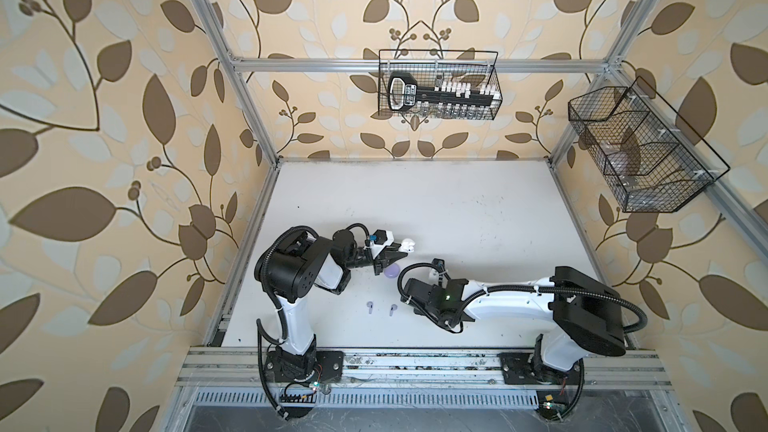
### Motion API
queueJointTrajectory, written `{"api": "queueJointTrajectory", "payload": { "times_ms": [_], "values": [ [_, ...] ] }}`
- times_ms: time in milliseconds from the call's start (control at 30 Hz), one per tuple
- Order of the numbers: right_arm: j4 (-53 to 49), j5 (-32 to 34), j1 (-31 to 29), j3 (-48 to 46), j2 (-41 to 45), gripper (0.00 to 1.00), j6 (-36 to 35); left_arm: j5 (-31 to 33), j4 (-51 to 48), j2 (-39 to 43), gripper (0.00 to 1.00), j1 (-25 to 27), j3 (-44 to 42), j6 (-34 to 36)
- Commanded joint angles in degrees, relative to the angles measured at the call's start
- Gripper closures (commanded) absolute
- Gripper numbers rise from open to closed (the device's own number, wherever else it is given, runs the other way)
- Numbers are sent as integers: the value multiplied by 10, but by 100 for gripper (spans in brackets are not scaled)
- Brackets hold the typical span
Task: Insert the wireless bluetooth earbuds into the charging case
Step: 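Lower the open right gripper around the second white earbud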
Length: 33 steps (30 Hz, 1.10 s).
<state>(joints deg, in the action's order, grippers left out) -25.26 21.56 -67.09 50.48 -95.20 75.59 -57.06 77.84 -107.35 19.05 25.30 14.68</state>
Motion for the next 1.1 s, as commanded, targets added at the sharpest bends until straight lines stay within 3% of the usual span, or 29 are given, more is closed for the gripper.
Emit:
{"api": "queueJointTrajectory", "payload": {
  "times_ms": [0,1067],
  "values": [
    [-2,-6,4,15,-14,70,-2,-22,36,4,100,-1,-4,8],
    [-62,2,1,60,-63,74,-46,-23,37,5,100,-1,-5,8]
  ]
}}
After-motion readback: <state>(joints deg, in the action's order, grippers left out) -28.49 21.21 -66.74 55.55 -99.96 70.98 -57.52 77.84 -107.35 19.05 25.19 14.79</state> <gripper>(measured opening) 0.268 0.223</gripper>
